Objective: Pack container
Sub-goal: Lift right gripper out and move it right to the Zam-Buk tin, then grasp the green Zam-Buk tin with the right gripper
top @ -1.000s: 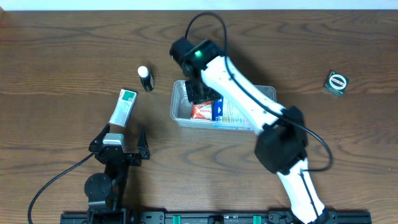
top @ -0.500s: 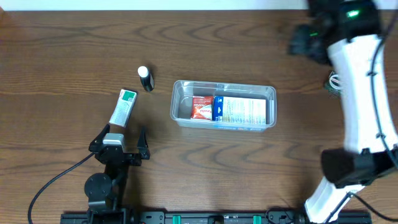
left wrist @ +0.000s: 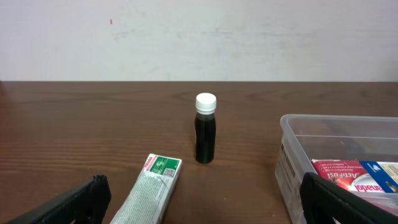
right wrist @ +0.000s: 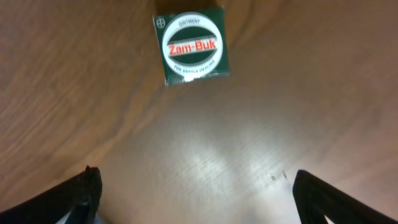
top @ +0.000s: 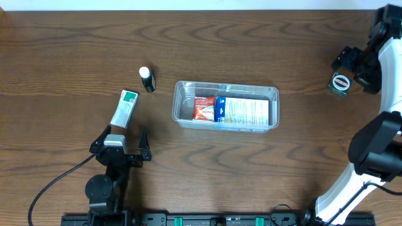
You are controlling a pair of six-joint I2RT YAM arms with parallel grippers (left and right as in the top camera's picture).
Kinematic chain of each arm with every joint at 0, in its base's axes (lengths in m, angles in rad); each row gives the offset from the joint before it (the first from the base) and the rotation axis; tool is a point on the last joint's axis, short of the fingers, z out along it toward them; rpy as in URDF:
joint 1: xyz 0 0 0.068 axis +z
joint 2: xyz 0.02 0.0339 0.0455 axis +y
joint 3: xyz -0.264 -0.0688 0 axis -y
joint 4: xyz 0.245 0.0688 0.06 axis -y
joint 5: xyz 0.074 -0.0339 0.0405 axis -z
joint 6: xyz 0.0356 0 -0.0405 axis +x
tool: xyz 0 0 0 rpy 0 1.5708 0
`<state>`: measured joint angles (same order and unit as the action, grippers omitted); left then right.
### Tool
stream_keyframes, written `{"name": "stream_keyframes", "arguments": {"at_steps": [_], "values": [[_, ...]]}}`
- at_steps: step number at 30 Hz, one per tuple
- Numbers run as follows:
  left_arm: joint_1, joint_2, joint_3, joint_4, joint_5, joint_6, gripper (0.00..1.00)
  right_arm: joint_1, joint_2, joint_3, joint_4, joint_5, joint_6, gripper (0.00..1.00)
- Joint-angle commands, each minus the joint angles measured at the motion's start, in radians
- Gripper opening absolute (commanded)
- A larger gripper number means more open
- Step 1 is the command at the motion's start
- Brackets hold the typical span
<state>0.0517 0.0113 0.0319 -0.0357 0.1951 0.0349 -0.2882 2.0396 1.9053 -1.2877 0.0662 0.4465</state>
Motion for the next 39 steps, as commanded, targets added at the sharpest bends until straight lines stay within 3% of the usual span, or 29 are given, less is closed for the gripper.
{"name": "stream_keyframes", "arguments": {"at_steps": [1,14,39], "values": [[0.006,-0.001,-0.028,-0.015,0.000,0.017,0.98,-0.015,0.009,-0.070,0.075,-0.033,-0.062,0.96],[0.006,-0.001,-0.028,-0.015,0.000,0.017,0.98,-0.039,0.013,-0.298,0.420,0.002,-0.130,0.95],[0.006,-0.001,-0.028,-0.015,0.000,0.017,0.98,-0.084,0.135,-0.304,0.562,-0.048,-0.153,0.90]]}}
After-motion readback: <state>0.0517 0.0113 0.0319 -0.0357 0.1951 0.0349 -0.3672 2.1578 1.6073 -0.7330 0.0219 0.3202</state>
